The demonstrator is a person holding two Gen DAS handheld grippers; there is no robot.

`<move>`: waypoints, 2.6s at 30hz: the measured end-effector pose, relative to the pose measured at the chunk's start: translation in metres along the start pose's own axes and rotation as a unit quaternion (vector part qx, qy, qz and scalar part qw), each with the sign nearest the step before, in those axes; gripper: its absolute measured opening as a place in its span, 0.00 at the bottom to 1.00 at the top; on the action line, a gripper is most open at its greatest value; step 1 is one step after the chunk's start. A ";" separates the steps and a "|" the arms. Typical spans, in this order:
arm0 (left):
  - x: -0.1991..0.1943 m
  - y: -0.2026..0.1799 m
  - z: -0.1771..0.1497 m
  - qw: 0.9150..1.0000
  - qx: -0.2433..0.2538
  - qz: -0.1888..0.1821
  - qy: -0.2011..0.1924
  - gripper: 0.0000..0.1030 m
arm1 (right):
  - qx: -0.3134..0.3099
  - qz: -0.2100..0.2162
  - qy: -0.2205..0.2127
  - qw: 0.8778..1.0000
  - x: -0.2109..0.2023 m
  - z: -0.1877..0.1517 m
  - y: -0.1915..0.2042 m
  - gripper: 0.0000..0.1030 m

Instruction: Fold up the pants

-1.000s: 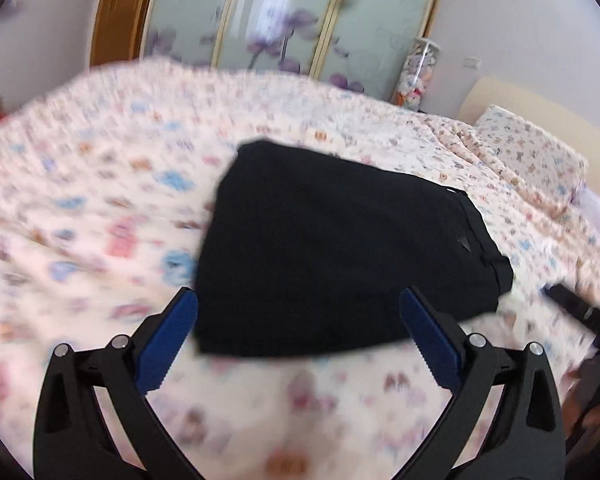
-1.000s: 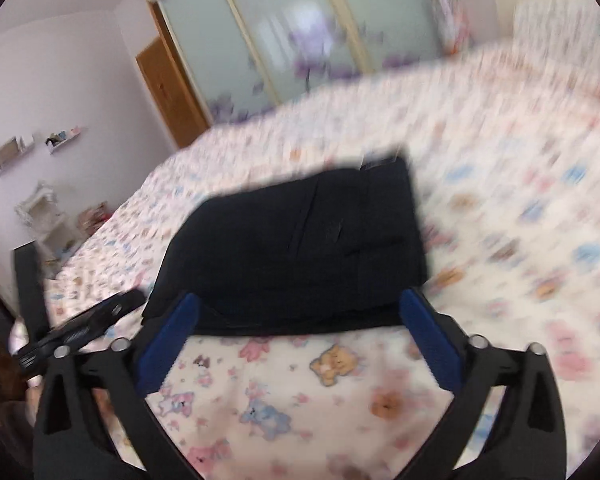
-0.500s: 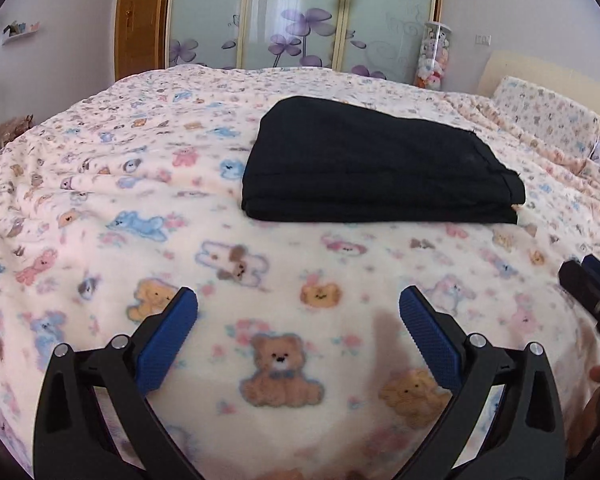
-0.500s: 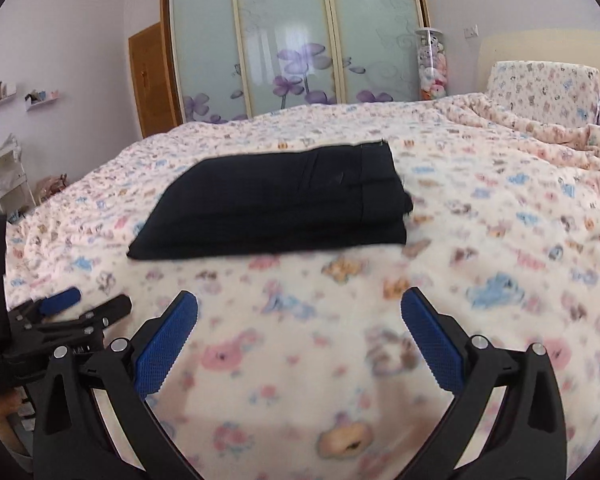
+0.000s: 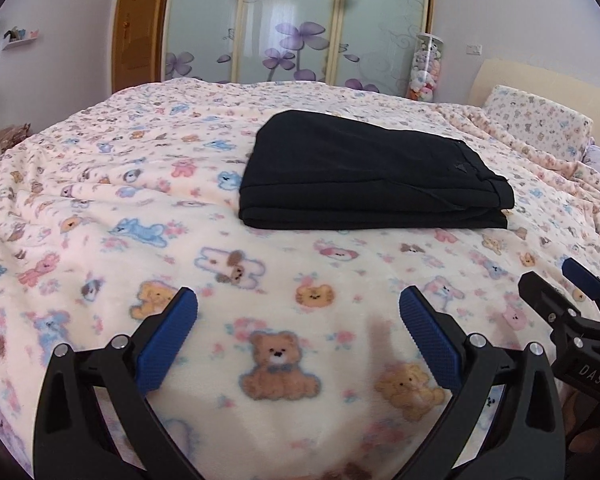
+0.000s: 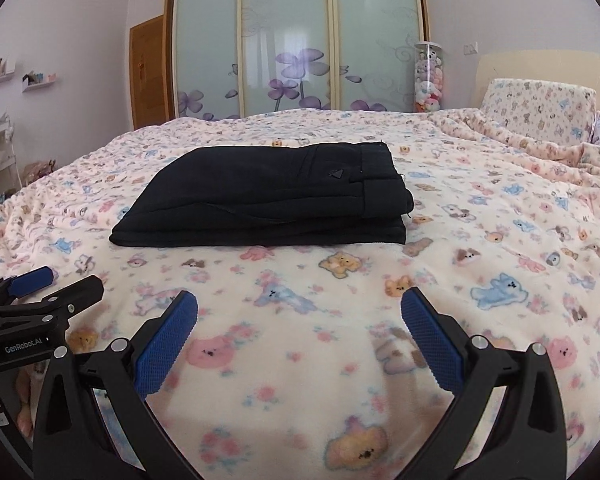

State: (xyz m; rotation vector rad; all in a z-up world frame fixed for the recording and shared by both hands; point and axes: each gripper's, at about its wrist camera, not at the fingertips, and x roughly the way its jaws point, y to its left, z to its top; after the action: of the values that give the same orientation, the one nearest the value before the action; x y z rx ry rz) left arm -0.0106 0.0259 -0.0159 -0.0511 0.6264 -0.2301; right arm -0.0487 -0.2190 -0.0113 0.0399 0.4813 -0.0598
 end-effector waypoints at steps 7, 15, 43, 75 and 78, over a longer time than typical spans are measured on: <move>-0.003 -0.003 0.000 0.999 0.007 0.047 -0.005 0.98 | 0.001 0.001 0.003 1.000 0.001 0.000 0.000 0.99; -0.004 -0.008 -0.002 0.998 0.026 0.055 -0.007 0.98 | 0.003 0.003 0.008 1.000 0.003 -0.001 -0.001 0.99; -0.001 -0.022 -0.006 0.997 0.067 0.039 0.000 0.98 | 0.006 0.008 0.013 1.000 0.007 -0.002 -0.008 0.99; 0.001 -0.023 -0.007 0.997 0.069 0.036 0.003 0.98 | 0.006 0.007 0.013 1.000 0.007 -0.002 -0.007 0.99; 0.001 -0.024 -0.007 0.997 0.070 0.036 0.004 0.98 | 0.007 0.007 0.013 1.000 0.007 -0.002 -0.007 0.99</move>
State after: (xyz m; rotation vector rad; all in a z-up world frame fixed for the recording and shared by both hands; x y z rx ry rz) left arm -0.0189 0.0026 -0.0193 0.1062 0.6168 -0.2038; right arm -0.0439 -0.2262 -0.0159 0.0573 0.5065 -0.0481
